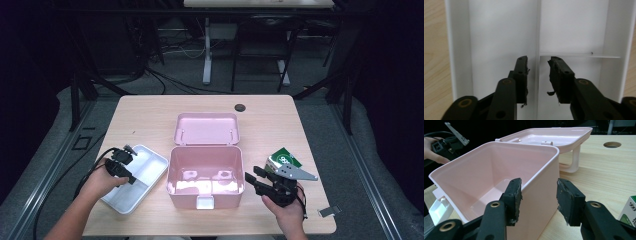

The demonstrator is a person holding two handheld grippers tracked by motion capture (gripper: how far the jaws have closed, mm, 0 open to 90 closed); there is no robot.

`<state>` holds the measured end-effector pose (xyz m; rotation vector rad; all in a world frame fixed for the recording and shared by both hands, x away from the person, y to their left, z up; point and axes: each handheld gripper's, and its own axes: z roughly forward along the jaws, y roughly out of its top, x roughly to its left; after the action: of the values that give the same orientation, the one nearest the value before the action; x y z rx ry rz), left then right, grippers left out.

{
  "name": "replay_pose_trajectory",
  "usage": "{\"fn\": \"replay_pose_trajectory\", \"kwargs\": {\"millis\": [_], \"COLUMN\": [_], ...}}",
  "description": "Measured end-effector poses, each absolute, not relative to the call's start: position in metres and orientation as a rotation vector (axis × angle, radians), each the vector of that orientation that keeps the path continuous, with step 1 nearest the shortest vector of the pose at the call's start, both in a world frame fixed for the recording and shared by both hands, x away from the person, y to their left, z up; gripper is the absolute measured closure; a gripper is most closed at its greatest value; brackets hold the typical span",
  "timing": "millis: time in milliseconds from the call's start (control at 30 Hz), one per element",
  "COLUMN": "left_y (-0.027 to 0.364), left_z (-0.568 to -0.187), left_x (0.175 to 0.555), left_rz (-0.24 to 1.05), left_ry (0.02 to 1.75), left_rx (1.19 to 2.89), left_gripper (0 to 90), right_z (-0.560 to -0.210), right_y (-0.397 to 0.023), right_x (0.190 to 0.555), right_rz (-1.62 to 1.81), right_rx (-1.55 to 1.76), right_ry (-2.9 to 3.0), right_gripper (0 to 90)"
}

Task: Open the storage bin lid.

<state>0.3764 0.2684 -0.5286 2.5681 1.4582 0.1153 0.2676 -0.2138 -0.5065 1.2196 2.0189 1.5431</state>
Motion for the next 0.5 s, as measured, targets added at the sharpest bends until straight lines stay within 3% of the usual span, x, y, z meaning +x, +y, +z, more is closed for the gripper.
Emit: {"fn": "replay_pose_trajectory", "kwargs": {"millis": [67,167,300,500], "left_y": [0.27,0.27,0.27,0.264], "left_z": [-0.523,-0.514,-0.508,-0.496], "left_x": [0.371,0.361,0.358,0.344], "left_rz": [0.167,0.257,0.236,0.333], "left_ry": [1.44,1.415,1.407,1.319], "left_rx": [2.513,2.447,2.364,2.259], "left_gripper": [59.2,57.1,54.9,52.0], "right_z": [-0.507,-0.506,-0.504,-0.498], "right_y": [-0.214,-0.212,-0.212,-0.213], "right_x": [0.268,0.27,0.27,0.269], "right_rz": [1.55,1.54,1.531,1.496], "right_rx": [1.22,1.211,1.201,1.181], "right_ry": [2.02,2.017,2.021,1.983], "right_gripper": [54.4,51.9,50.8,45.5]}}
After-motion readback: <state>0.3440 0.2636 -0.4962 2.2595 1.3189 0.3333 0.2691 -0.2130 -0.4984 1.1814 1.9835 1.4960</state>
